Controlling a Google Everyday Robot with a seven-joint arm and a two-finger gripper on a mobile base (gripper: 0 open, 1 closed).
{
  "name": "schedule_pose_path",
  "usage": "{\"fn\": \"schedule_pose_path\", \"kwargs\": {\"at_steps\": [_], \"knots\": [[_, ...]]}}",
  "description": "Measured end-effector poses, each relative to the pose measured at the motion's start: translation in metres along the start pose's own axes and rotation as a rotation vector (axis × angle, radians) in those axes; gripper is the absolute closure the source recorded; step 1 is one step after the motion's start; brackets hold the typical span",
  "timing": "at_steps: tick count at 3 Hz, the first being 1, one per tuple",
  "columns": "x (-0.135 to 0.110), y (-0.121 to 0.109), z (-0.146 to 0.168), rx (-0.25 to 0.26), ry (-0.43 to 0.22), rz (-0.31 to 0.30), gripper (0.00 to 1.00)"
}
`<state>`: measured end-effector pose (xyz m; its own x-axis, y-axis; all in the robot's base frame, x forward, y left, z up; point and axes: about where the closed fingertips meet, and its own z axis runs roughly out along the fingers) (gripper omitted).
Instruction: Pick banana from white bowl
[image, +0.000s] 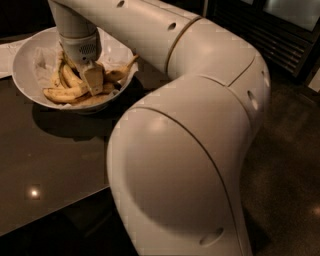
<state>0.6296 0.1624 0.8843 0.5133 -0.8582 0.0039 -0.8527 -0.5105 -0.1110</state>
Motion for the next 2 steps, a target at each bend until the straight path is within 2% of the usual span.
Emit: {"fn": "schedule_pose_path", "kwargs": {"at_steps": [1, 2], "knots": [[0.000, 0.000, 0.000, 0.000, 0.000, 0.000, 1.00], [-0.005, -0.003, -0.019, 0.069, -0.059, -0.008, 1.00]]}}
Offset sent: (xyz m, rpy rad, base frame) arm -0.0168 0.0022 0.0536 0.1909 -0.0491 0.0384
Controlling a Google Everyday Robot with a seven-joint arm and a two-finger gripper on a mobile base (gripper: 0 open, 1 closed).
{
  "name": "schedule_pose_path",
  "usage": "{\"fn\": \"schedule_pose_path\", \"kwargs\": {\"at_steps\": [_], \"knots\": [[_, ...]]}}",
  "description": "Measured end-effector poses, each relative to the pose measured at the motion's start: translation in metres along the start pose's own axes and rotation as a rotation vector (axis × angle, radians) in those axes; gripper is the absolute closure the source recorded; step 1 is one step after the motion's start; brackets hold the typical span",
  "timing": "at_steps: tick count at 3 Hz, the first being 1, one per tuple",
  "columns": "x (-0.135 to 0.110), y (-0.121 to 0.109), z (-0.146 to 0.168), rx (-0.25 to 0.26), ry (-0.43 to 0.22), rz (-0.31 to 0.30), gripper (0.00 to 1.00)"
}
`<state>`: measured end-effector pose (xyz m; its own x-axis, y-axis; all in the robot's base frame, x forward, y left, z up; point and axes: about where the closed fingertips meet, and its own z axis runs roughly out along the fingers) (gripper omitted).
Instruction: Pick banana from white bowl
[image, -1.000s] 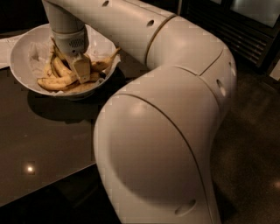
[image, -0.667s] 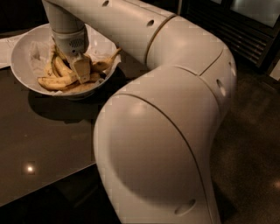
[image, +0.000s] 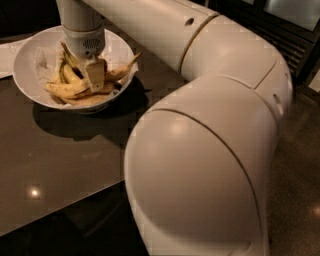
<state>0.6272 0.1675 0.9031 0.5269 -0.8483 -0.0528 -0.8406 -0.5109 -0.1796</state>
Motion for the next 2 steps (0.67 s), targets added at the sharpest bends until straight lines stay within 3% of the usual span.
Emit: {"fn": "schedule_pose_path", "kwargs": {"at_steps": [2], "knots": [[-0.001, 0.004, -0.046, 0.106, -0.095, 0.016, 1.00]]}}
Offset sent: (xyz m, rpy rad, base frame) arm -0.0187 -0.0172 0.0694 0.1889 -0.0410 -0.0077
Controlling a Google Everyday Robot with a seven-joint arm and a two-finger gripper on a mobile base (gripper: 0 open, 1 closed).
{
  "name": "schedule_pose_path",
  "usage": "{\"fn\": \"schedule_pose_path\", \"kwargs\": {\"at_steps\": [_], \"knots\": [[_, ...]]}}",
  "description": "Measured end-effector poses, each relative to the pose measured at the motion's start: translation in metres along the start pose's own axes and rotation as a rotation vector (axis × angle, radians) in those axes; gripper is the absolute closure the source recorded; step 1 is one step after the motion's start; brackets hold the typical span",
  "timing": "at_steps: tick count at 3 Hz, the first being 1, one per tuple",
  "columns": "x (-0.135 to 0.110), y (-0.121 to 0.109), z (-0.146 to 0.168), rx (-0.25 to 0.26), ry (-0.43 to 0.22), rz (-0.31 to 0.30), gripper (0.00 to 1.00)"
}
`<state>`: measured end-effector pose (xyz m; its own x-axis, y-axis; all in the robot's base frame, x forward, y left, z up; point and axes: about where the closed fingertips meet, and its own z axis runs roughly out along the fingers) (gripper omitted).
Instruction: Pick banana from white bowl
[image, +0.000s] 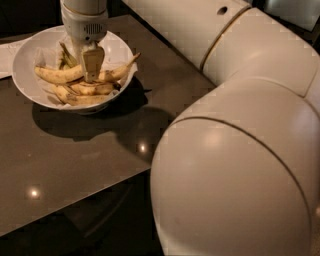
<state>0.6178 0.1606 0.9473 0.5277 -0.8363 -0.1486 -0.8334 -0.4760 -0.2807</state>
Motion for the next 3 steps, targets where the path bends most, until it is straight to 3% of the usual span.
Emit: {"fn": "schedule_pose_path", "kwargs": {"at_steps": [1, 2, 3], "knots": [[-0.004, -0.004, -0.006, 0.012, 0.006, -0.012, 1.00], [-0.008, 0.010, -0.027, 0.005, -0.022, 0.052, 1.00], [-0.006, 0.031, -0.048, 0.022, -0.042, 0.158, 1.00]]}}
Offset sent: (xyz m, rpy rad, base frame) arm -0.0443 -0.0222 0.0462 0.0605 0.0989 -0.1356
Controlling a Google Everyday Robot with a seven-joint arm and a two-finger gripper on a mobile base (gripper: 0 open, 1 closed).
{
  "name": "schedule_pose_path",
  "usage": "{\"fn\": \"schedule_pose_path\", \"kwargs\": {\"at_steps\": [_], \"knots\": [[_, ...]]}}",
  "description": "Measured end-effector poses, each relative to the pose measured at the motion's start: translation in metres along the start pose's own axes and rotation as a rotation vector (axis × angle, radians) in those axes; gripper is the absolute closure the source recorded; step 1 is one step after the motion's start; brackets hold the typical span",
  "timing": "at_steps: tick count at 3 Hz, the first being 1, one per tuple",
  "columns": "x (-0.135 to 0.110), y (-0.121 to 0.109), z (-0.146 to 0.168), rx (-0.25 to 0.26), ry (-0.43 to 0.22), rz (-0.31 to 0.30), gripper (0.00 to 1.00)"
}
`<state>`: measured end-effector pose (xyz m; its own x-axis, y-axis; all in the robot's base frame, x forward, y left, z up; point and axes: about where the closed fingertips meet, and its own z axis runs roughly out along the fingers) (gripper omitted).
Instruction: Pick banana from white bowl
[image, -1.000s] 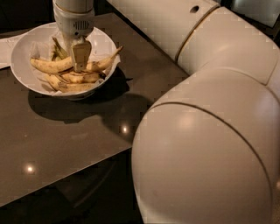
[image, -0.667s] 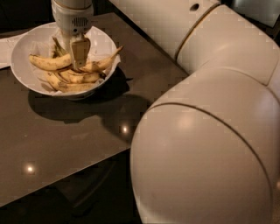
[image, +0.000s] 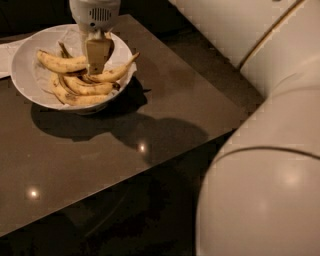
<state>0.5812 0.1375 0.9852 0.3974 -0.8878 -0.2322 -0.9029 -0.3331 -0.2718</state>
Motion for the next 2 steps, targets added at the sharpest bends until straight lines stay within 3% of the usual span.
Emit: {"fn": "schedule_pose_path", "kwargs": {"at_steps": [1, 2], "knots": [[0.0145, 0.0286, -0.0225, 0.040, 0.030, 0.125, 1.00], [0.0145, 0.0286, -0.0225, 0.040, 0.030, 0.125, 1.00]]}}
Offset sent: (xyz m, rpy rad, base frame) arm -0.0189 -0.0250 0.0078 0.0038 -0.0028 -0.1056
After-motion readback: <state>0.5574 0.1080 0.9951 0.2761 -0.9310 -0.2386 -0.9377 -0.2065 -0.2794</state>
